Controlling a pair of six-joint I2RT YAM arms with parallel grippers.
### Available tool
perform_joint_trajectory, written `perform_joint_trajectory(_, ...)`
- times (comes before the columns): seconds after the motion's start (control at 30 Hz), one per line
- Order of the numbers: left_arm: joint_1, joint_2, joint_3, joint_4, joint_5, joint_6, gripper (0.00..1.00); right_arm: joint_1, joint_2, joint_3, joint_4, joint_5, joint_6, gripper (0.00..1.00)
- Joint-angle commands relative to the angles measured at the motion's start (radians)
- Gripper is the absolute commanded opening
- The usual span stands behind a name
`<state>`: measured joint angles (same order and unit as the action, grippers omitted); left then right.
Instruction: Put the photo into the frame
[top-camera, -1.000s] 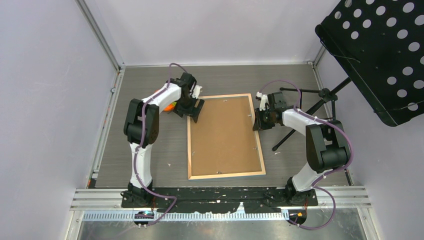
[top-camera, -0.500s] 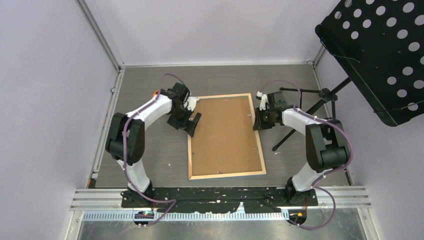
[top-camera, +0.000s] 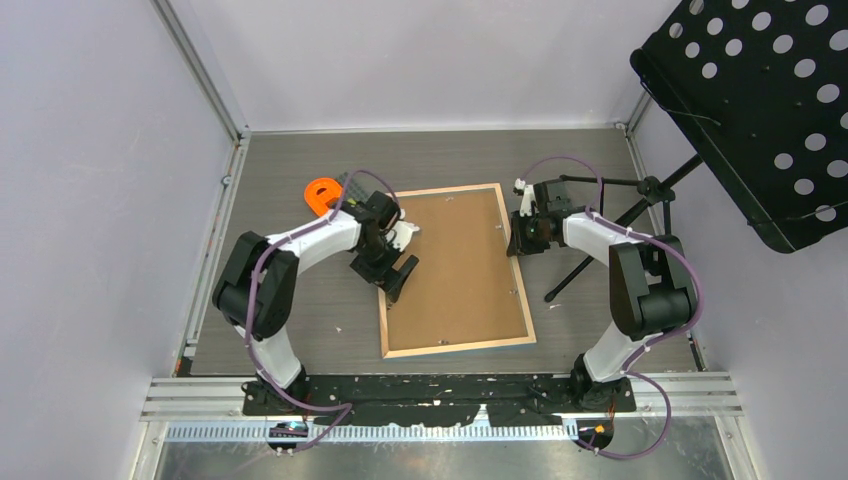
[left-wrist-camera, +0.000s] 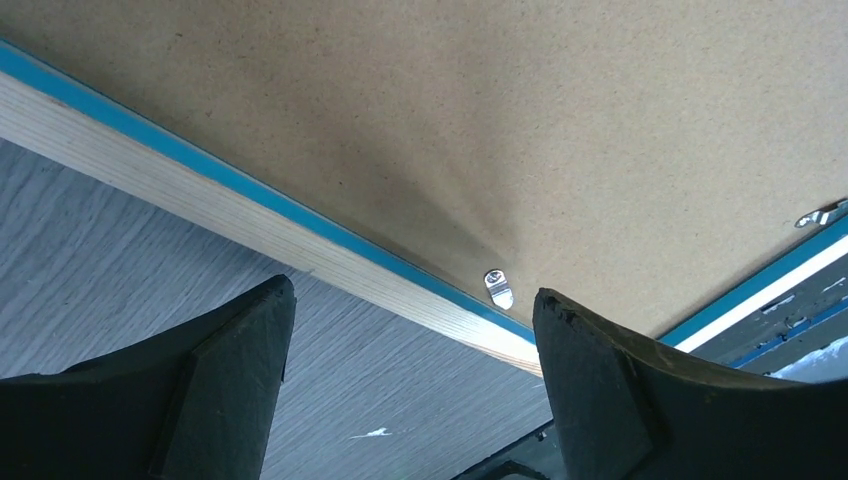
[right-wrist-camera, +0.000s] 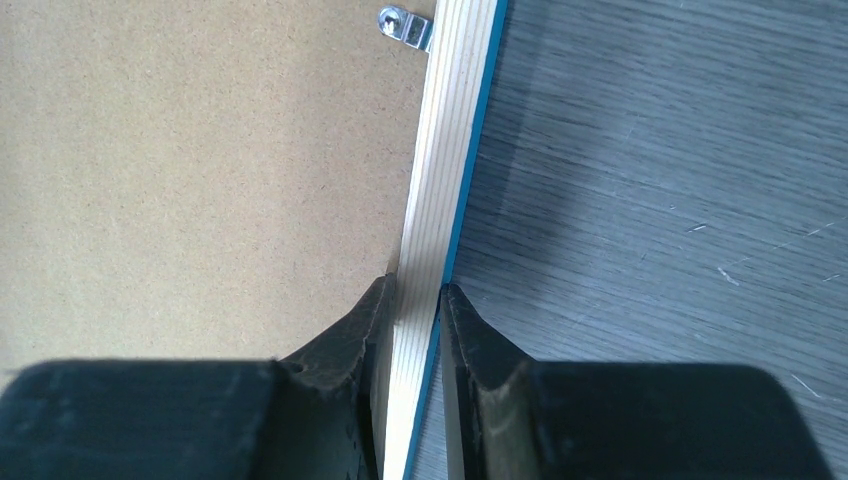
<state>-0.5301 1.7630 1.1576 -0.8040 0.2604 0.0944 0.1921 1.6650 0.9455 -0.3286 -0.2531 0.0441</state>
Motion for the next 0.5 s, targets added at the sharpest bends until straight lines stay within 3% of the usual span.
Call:
perform_joint_trajectory(0.0, -0.015, -0.056, -0.032, 0.051, -0.028, 0.0, 0.87, -0.006, -0.006, 0.041, 0.054, -0.024, 0.014, 0.06)
perform_joint_trajectory(0.47, -0.07, -0.083, -0.075, 0.088, -0.118, -0.018, 0.85, -0.01, -0.001, 0.039, 0.057, -0.031, 0.009, 0.06)
